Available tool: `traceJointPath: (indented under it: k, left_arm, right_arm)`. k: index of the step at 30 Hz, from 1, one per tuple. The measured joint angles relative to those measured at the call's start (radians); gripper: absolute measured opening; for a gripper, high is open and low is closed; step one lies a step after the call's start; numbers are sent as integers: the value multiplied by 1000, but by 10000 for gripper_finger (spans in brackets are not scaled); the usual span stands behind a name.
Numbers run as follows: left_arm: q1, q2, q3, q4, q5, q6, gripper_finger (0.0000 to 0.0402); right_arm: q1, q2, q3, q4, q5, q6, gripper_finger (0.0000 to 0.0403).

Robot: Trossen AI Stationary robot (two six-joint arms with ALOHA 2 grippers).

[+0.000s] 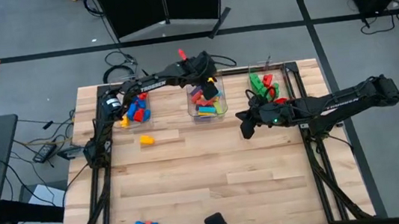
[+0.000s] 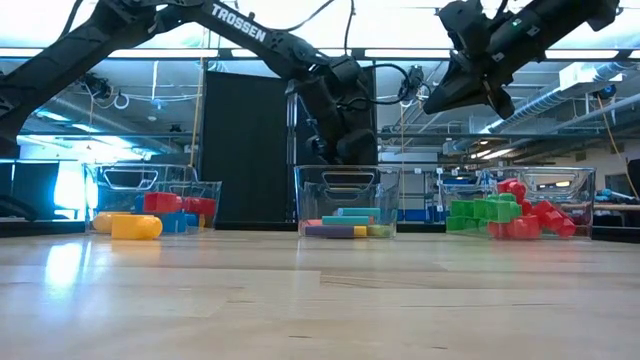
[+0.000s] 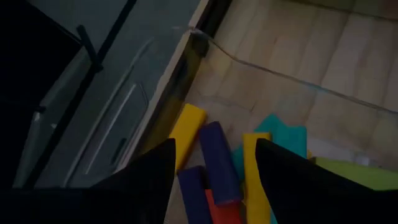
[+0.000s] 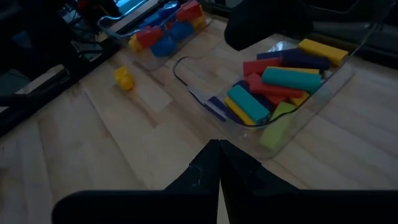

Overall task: Sort blocks by size
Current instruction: Put the yellow 1 stud game piece into the left transparent bin

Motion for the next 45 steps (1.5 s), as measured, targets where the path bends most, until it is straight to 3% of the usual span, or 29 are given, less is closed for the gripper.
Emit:
traceJointPath:
  k: [4, 17, 21, 35, 41, 45]
  left_arm:
    - [-6, -1, 3, -2, -1, 6, 229]
    - [-37, -2, 180, -245, 2, -18, 230]
    - [-41, -2, 202, -285, 45, -34, 230]
    - [-36, -6, 204, -655, 162, -70, 230]
    - [-40, -35, 189, -723, 102, -134, 230]
    - [-46, -105, 96, -693, 62, -165, 230]
  right_arm:
    - [0, 0, 0, 0, -2, 0, 20]
    - [14, 0, 0, 0, -3, -12, 20]
    - [14, 0, 0, -1, -3, -12, 20]
    - [14, 0, 0, -2, -3, -69, 20]
    - [14, 0, 0, -2, -3, -91, 20]
    - [14, 0, 0, -3, -13, -91, 20]
